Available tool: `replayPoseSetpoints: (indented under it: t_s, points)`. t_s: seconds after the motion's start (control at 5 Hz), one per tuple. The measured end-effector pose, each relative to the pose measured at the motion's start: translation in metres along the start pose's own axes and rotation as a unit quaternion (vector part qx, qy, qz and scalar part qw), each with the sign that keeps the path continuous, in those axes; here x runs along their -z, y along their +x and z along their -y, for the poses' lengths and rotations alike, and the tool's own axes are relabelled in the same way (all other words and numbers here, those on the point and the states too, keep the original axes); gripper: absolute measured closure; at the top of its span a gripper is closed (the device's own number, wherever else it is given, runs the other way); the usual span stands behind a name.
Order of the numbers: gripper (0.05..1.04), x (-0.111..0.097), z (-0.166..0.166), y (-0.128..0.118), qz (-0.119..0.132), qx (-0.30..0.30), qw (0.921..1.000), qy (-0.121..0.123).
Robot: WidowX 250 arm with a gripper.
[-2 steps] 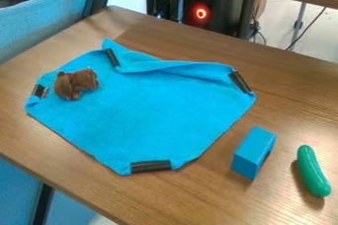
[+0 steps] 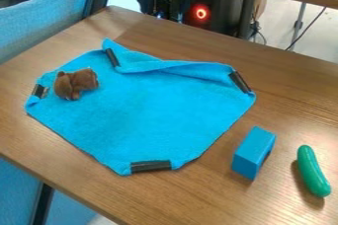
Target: Remove the brown figure on the left top edge from the cloth
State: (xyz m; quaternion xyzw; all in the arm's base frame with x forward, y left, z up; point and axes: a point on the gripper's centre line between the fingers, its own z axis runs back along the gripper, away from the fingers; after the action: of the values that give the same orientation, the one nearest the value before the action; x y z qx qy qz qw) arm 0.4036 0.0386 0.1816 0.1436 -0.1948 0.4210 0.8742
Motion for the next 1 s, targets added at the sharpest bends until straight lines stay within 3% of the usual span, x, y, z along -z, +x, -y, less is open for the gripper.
replayPoseSetpoints:
  t_s: [0.4,0.6,0.8,1.0]
  points:
    - [0.083,-0.005,-0.001,0.003,0.008,0.001,0.9999,-0.007]
    - [0.083,0.028,-0.023,0.01,-0.037,0.075,0.9962,-0.023]
    - [0.082,0.053,-0.067,0.027,-0.091,0.184,0.978,-0.04]
    - [0.082,0.056,-0.094,0.042,-0.079,0.304,0.945,-0.091]
